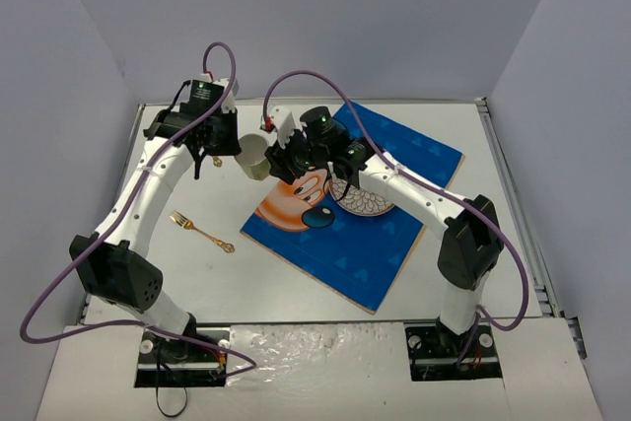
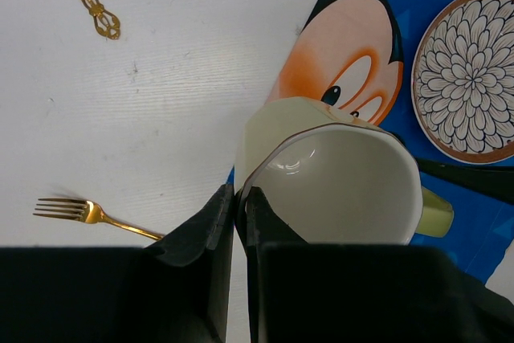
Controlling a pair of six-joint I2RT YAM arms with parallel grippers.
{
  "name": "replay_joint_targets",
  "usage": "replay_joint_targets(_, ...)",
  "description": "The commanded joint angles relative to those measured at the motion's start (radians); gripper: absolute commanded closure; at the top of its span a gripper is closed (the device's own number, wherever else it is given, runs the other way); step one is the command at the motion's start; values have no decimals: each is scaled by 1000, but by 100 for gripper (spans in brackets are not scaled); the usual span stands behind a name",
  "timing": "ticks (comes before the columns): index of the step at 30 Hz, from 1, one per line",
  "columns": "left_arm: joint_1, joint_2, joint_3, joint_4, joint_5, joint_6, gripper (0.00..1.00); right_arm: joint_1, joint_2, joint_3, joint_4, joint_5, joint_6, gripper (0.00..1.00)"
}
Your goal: Set the dinner table for one person
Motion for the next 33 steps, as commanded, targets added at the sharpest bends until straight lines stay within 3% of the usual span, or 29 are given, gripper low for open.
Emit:
replay_joint_targets(1,-21,-56,45,59,15,-3,100,6,-14,52,38,-21,-45,57)
replay_joint_targets(6,-40,-56,38,60,30,18,100,5,-10,49,38,-17,-67,64)
replay_joint_targets(10,-44,-60,30,48,41,26,100,6,-8,40,39,-11,-97,92)
replay_joint_targets(12,-44,-73,22,49,41,26,100,3,-11,28,42,-12,-108,100)
replay_joint_targets(14,-44,-83,17,47,36,26,100,-2,-18,21,43,-21,-124,100)
replay_joint_targets(17,-41,-93,16,46,22,22,77,-17,-28,7,49,-40,-145,100)
replay_joint_targets(21,-24,-105,8,50,-6,13,53,-75,-57,-30,68,-75,-167,100)
replay_joint_targets(25,34,-136,-68,101,11,-15,40,-192,-89,-74,102,-124,-197,100)
replay_joint_targets(33,137,-314,-402,271,24,-34,37,-413,-10,-6,118,-220,-258,100)
